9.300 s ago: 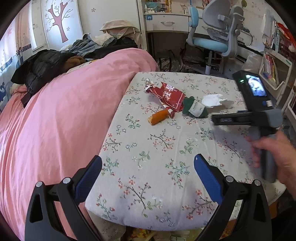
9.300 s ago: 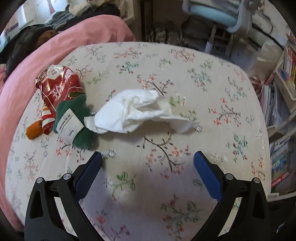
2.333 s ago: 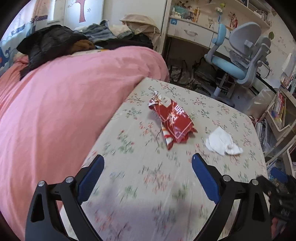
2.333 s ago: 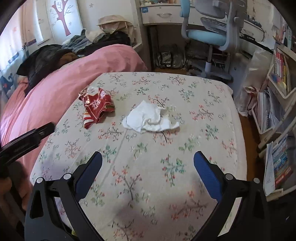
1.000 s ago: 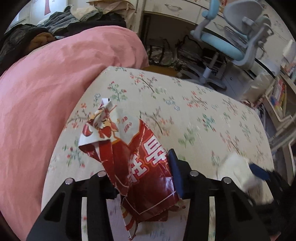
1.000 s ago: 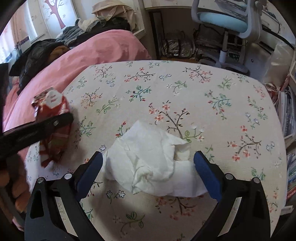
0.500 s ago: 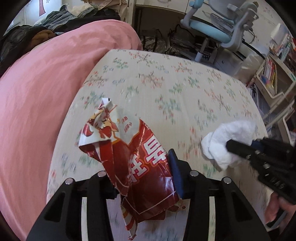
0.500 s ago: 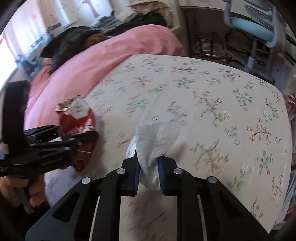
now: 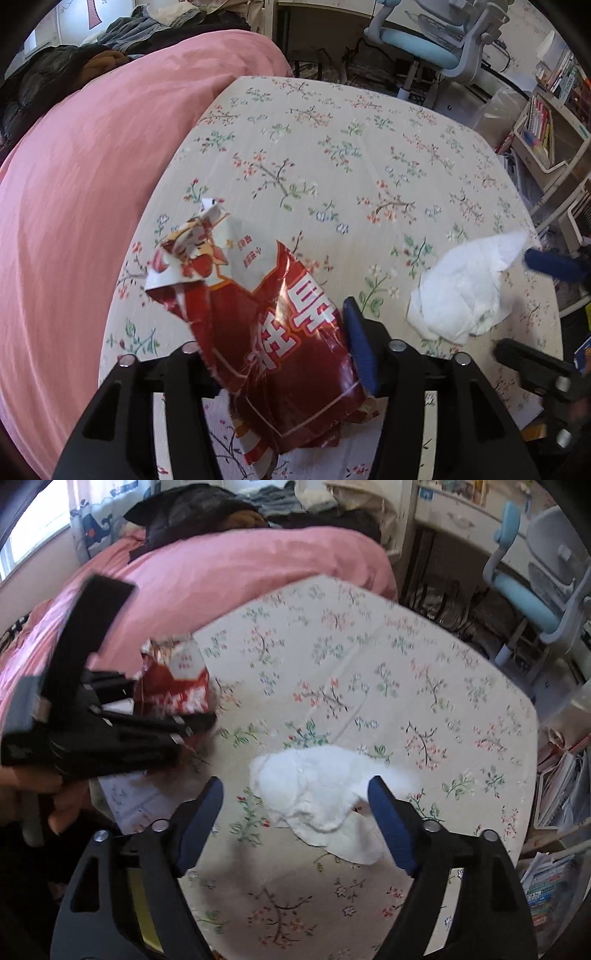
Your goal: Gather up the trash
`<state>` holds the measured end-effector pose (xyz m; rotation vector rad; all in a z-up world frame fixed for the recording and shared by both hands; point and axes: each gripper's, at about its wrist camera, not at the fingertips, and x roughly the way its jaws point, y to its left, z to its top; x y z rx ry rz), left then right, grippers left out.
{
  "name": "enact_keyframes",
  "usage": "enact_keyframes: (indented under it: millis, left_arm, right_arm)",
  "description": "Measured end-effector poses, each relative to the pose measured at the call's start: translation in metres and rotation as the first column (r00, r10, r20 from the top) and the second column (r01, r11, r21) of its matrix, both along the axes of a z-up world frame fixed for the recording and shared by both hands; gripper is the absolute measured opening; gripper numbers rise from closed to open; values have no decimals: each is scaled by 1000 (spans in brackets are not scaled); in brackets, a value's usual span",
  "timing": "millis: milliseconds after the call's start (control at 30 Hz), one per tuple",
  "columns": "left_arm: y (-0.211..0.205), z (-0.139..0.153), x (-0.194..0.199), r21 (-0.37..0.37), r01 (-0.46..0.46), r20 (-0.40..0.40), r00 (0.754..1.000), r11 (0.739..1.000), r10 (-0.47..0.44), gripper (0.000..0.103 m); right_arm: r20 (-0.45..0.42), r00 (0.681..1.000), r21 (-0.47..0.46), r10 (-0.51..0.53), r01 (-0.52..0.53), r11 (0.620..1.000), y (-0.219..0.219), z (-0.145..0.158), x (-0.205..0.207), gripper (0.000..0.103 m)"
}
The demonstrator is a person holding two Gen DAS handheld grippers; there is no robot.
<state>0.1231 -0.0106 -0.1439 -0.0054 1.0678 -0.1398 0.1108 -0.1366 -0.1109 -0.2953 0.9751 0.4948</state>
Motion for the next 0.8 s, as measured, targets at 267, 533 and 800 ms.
enact_keyframes:
  millis: [267,533,800]
  left_arm:
    - [4,-2,-10,24,-18,8,1000,1000,17,62]
    - [5,-5,-4,62,-24,-2,1000,998,24,66]
    - [3,-8,1,87,-26,-22,999,996,28,68]
  right_arm:
    - [46,999,-9,-13,14,1000,3,7,-9,83]
    - [15,1000,11,-26,26,1000,-1,1,-4,84]
    - [4,998,4,-64,64,998,-9,-2,3,85]
